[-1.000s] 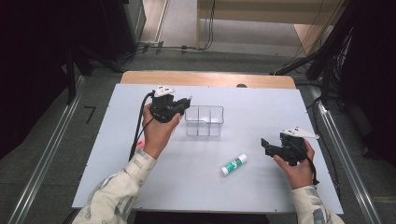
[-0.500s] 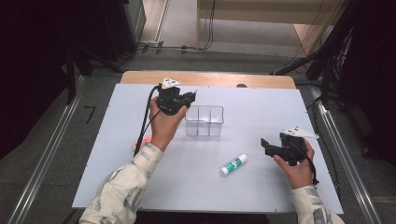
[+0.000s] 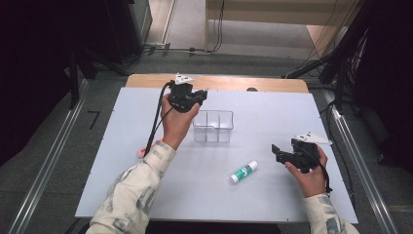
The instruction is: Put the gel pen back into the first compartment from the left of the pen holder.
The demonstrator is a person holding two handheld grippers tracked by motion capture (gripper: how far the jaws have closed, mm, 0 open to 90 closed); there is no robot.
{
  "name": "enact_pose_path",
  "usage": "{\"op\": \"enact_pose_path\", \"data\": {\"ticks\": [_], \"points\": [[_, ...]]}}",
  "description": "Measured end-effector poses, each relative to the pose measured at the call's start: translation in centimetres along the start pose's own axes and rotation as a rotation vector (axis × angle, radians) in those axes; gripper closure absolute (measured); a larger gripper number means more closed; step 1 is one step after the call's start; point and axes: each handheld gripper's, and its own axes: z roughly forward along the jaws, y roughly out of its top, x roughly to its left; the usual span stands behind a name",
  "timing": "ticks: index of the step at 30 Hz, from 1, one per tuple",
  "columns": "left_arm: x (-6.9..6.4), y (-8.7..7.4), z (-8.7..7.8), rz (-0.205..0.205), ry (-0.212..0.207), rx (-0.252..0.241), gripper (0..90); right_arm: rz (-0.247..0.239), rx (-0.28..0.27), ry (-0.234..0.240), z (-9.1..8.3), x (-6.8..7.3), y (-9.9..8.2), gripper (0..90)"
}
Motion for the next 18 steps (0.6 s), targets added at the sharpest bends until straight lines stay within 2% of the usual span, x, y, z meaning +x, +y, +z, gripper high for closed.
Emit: {"op": "enact_pose_path", "data": {"ticks": [18], "points": [[-0.2,1.5,2.8,-0.017,0.011,-0.005,82.0,0.001,0.004,0.004,0.0,0.0,0.0,19.5]]}}
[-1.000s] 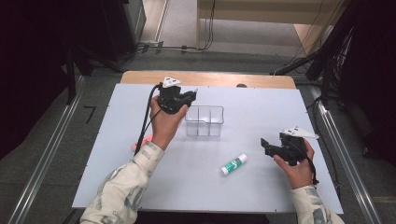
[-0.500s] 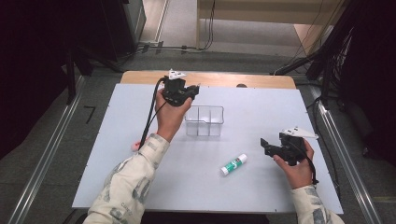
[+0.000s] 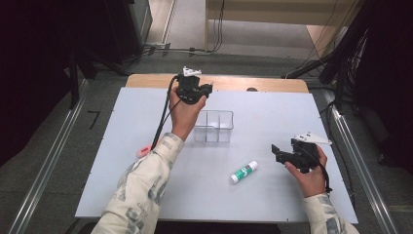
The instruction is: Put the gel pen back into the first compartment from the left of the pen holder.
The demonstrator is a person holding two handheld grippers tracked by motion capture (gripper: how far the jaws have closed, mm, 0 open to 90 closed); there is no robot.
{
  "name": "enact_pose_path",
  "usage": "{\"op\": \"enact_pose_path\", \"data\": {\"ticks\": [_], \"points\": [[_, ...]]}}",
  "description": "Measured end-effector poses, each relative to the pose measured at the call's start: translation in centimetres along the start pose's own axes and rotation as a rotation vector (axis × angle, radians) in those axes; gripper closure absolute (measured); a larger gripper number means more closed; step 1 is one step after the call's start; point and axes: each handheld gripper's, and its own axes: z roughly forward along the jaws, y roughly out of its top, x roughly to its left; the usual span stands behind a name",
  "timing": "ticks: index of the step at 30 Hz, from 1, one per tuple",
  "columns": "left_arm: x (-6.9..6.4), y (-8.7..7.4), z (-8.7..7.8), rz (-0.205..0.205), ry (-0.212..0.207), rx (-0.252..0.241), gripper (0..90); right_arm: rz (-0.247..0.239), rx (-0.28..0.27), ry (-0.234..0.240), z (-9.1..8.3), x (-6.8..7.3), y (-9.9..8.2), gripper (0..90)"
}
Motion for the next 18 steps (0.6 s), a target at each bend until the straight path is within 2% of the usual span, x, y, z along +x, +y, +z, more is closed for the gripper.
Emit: {"op": "enact_pose_path", "data": {"ticks": [18], "points": [[0.11,0.11,0.22,0.011,0.008,-0.012,81.8,-0.004,0.009,0.003,0.14,0.03,-0.01,19.4]]}}
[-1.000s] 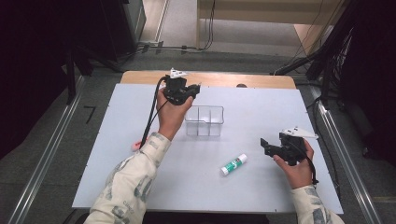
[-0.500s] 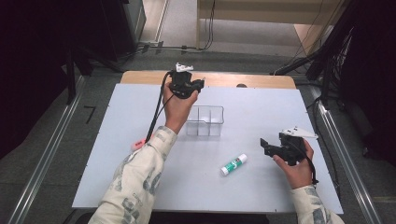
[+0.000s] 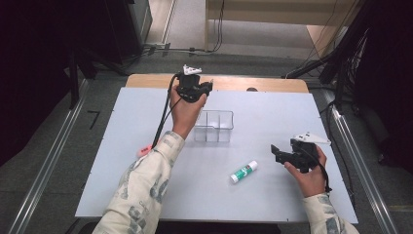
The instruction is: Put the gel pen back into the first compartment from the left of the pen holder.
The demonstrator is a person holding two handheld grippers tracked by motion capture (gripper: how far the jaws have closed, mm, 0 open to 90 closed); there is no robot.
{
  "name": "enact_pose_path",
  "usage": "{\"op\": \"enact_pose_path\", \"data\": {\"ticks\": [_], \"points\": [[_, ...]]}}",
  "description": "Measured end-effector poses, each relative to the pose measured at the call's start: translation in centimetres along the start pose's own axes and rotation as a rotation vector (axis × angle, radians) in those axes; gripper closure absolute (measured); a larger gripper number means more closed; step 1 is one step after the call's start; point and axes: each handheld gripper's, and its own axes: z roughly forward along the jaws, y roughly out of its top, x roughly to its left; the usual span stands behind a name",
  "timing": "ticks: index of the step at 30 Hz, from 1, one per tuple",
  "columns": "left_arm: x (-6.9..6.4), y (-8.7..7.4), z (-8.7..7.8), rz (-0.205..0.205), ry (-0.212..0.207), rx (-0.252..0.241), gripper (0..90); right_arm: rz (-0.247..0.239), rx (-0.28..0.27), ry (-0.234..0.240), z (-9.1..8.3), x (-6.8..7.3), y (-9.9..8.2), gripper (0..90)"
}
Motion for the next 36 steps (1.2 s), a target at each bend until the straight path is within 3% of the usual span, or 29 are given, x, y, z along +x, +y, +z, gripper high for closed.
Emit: {"op": "enact_pose_path", "data": {"ticks": [8,17,21,30,36], "points": [[-0.1,-0.1,-0.2,0.015,0.007,0.006,81.9,0.001,0.001,0.002,0.0,0.0,0.0,19.3],[-0.3,-1.0,-1.9,0.027,0.012,0.0,80.7,0.0,0.002,-0.001,0.0,-0.1,0.0,19.2],[-0.3,-1.6,-2.6,0.03,-0.005,0.008,65.8,-0.002,0.004,-0.003,0.0,0.0,0.0,19.2],[0.0,-2.6,-4.3,0.038,-0.041,-0.001,55.7,-0.001,0.005,-0.006,0.0,0.0,0.0,19.2],[0.5,-3.8,-4.8,0.02,-0.043,-0.018,51.6,-0.003,0.006,-0.007,0.1,0.1,0.0,19.2]]}}
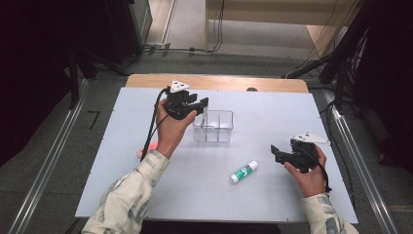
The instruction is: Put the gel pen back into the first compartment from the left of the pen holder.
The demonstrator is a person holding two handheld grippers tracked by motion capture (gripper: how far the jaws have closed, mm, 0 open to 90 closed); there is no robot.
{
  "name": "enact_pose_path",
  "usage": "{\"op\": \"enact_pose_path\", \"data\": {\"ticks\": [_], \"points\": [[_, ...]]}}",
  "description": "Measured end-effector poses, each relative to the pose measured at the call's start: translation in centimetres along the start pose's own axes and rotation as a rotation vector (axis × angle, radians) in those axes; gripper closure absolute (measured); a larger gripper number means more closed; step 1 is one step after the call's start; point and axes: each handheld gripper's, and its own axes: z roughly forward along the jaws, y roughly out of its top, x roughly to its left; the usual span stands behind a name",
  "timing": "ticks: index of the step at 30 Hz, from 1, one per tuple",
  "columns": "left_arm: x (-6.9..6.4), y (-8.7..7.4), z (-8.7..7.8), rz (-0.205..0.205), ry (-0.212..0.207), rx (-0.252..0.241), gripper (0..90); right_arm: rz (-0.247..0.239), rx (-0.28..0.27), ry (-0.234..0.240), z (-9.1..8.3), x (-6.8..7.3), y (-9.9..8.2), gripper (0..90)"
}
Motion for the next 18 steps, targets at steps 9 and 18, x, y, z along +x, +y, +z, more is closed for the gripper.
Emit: {"op": "enact_pose_path", "data": {"ticks": [9,18], "points": [[0.6,-1.3,-0.9,-0.023,-0.012,-0.003,44.9,-0.001,0.002,-0.001,0.1,0.0,0.0,19.2],[1.6,-2.3,-1.8,-0.014,-0.006,-0.012,40.0,-0.003,0.005,-0.003,0.1,0.0,0.0,19.2]]}}
